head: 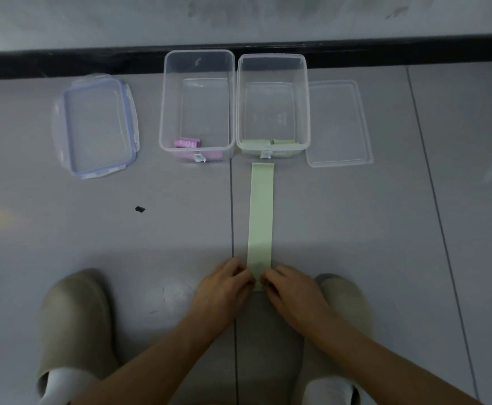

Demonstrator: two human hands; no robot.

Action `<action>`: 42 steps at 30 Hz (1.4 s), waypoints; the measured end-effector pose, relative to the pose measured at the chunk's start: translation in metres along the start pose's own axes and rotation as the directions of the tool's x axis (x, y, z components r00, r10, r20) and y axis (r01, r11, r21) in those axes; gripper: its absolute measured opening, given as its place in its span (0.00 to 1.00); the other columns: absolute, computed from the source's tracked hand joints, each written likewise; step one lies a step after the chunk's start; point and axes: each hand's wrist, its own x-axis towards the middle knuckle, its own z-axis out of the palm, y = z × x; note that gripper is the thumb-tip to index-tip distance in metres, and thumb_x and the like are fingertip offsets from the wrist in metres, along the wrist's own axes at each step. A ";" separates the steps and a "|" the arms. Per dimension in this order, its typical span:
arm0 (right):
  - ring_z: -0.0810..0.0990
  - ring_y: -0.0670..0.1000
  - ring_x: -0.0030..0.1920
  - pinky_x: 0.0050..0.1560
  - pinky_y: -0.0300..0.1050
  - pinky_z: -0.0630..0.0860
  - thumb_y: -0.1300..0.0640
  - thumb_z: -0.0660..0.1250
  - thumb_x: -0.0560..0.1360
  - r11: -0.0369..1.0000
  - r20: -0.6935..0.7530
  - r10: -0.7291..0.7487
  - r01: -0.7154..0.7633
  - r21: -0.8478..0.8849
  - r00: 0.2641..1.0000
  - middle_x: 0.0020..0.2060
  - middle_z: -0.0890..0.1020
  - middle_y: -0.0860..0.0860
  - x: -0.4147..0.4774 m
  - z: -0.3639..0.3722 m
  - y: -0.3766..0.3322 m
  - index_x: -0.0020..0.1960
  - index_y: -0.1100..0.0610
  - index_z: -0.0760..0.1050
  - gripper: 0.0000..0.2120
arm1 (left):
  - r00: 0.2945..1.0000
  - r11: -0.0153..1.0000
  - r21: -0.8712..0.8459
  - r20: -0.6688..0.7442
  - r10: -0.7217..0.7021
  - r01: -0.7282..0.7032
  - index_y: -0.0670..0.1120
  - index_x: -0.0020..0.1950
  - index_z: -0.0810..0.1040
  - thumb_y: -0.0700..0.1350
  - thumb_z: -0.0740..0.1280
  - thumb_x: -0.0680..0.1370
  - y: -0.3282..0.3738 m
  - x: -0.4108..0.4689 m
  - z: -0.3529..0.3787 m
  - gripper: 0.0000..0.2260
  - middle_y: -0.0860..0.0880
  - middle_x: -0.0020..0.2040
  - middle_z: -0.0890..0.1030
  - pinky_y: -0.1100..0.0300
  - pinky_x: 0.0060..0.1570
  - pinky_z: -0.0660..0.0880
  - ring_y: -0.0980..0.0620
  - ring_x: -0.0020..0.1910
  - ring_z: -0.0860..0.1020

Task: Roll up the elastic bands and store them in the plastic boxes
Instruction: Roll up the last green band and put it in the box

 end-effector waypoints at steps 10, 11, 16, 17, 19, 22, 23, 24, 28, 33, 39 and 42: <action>0.78 0.52 0.41 0.34 0.45 0.73 0.50 0.72 0.69 0.998 0.010 0.002 -0.002 -0.070 1.000 0.41 0.77 0.49 -0.001 0.002 -0.005 0.47 0.51 0.72 0.12 | 1.000 0.999 -0.041 0.006 -0.016 0.016 0.53 0.48 0.76 0.50 0.66 0.78 -0.004 -0.004 0.011 0.02 0.53 0.44 0.73 0.56 0.36 0.74 0.52 0.43 0.75; 0.78 0.52 0.42 0.35 0.47 0.73 0.50 0.71 0.70 0.998 0.011 0.006 -0.005 -0.059 1.000 0.42 0.77 0.49 -0.001 0.003 -0.005 0.47 0.51 0.72 0.10 | 1.000 0.999 -0.042 0.004 -0.013 0.013 0.53 0.48 0.76 0.50 0.66 0.78 -0.005 -0.004 0.012 0.02 0.53 0.44 0.73 0.56 0.36 0.74 0.52 0.43 0.75; 0.77 0.52 0.42 0.35 0.48 0.74 0.47 0.65 0.76 0.999 -0.022 0.034 -0.034 -0.014 0.999 0.42 0.76 0.48 -0.001 0.007 -0.002 0.46 0.50 0.73 0.07 | 0.999 0.997 -0.052 0.006 0.053 -0.052 0.52 0.46 0.77 0.52 0.67 0.78 -0.008 -0.003 0.009 0.05 0.54 0.45 0.74 0.60 0.37 0.74 0.54 0.43 0.75; 0.77 0.51 0.42 0.35 0.48 0.75 0.47 0.64 0.76 0.999 -0.018 0.044 -0.044 -0.001 0.999 0.43 0.76 0.48 0.000 0.007 -0.001 0.47 0.50 0.74 0.07 | 0.998 0.997 -0.047 0.013 0.064 -0.063 0.52 0.46 0.77 0.53 0.66 0.78 -0.008 -0.003 0.008 0.06 0.54 0.45 0.74 0.60 0.37 0.73 0.54 0.43 0.75; 0.77 0.50 0.44 0.38 0.48 0.75 0.45 0.63 0.78 0.997 -0.013 0.064 -0.064 0.036 0.998 0.45 0.76 0.46 0.000 0.007 -0.001 0.48 0.49 0.74 0.08 | 0.998 0.997 -0.037 0.015 0.062 -0.061 0.52 0.46 0.77 0.54 0.63 0.79 -0.008 -0.004 0.008 0.07 0.53 0.45 0.74 0.59 0.37 0.73 0.53 0.43 0.75; 0.76 0.48 0.44 0.40 0.45 0.73 0.45 0.64 0.78 0.987 -0.026 0.115 -0.111 0.118 0.993 0.45 0.77 0.44 0.001 0.006 0.000 0.49 0.47 0.71 0.07 | 1.000 0.999 -0.033 -0.004 0.016 -0.016 0.52 0.46 0.77 0.55 0.61 0.79 -0.006 -0.003 0.010 0.09 0.54 0.44 0.75 0.59 0.36 0.73 0.53 0.42 0.76; 0.75 0.48 0.43 0.40 0.44 0.72 0.45 0.65 0.77 0.983 -0.034 0.127 -0.121 0.141 0.991 0.45 0.77 0.44 0.002 0.005 0.000 0.48 0.47 0.70 0.06 | 1.000 0.999 -0.038 -0.005 0.000 0.000 0.52 0.47 0.77 0.55 0.61 0.79 -0.005 -0.003 0.010 0.09 0.54 0.44 0.75 0.58 0.36 0.74 0.53 0.42 0.76; 0.75 0.47 0.43 0.40 0.43 0.71 0.46 0.65 0.77 0.979 -0.037 0.134 -0.126 0.158 0.990 0.44 0.77 0.44 0.003 0.005 0.001 0.48 0.47 0.70 0.06 | 1.000 0.999 -0.045 -0.004 -0.015 0.015 0.52 0.47 0.77 0.55 0.61 0.80 -0.005 -0.002 0.010 0.10 0.54 0.44 0.76 0.57 0.37 0.75 0.53 0.42 0.76; 0.76 0.46 0.44 0.44 0.47 0.75 0.47 0.63 0.78 0.972 -0.029 0.152 -0.144 0.183 0.988 0.45 0.77 0.43 0.005 0.007 0.002 0.48 0.47 0.72 0.04 | 0.998 0.996 -0.060 -0.003 -0.062 0.062 0.53 0.48 0.75 0.54 0.62 0.80 -0.003 0.003 0.006 0.06 0.53 0.44 0.75 0.55 0.37 0.74 0.52 0.43 0.75; 0.76 0.47 0.43 0.41 0.50 0.75 0.49 0.62 0.79 0.969 -0.050 0.164 -0.151 0.196 0.985 0.45 0.76 0.44 0.004 0.009 -0.001 0.47 0.47 0.69 0.04 | 0.994 0.994 -0.009 0.010 -0.109 0.109 0.52 0.45 0.74 0.51 0.65 0.77 0.001 0.010 0.005 0.04 0.53 0.43 0.73 0.58 0.31 0.69 0.52 0.41 0.74; 0.77 0.52 0.39 0.31 0.50 0.74 0.44 0.58 0.78 0.996 -0.086 0.090 -0.091 -0.008 0.992 0.42 0.77 0.48 0.004 0.010 -0.003 0.47 0.49 0.72 0.10 | 0.990 0.988 -0.048 0.008 -0.143 0.144 0.51 0.45 0.74 0.48 0.68 0.76 0.004 0.012 0.004 0.03 0.53 0.45 0.73 0.60 0.31 0.66 0.52 0.41 0.74; 0.77 0.51 0.38 0.27 0.45 0.70 0.45 0.67 0.73 0.989 -0.081 0.012 -0.023 -0.143 0.997 0.40 0.77 0.48 0.002 0.009 -0.002 0.46 0.50 0.72 0.09 | 0.991 0.989 -0.060 0.016 -0.135 0.136 0.52 0.45 0.73 0.48 0.67 0.76 0.003 0.013 0.005 0.03 0.54 0.44 0.73 0.57 0.33 0.71 0.51 0.41 0.75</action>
